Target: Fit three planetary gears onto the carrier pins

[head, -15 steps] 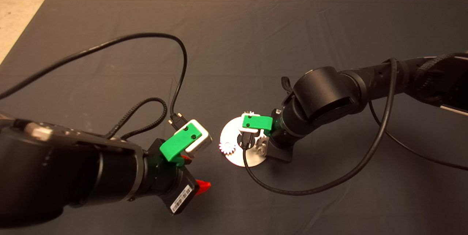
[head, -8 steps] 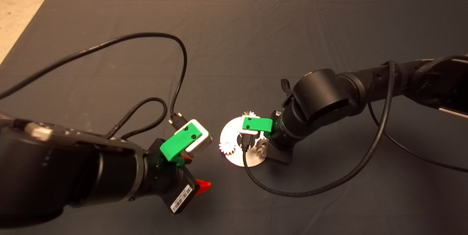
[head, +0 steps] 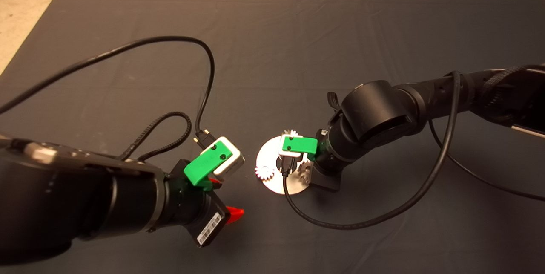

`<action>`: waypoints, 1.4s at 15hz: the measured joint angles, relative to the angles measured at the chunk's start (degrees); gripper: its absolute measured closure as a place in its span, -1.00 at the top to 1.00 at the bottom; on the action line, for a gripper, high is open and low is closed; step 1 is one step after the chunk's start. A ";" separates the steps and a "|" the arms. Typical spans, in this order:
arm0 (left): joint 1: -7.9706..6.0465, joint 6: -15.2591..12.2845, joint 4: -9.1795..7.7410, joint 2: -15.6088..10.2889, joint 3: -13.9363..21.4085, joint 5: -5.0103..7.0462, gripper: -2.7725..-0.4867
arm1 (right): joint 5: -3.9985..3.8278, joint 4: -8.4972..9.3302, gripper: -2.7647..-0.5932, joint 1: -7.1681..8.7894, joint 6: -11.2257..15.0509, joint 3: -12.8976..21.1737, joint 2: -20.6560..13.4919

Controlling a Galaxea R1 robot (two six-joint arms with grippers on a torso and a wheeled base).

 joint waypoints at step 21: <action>0.00 0.07 0.20 -1.35 0.00 -0.22 -0.15 | -0.33 0.60 -0.68 -0.30 0.00 1.21 -0.36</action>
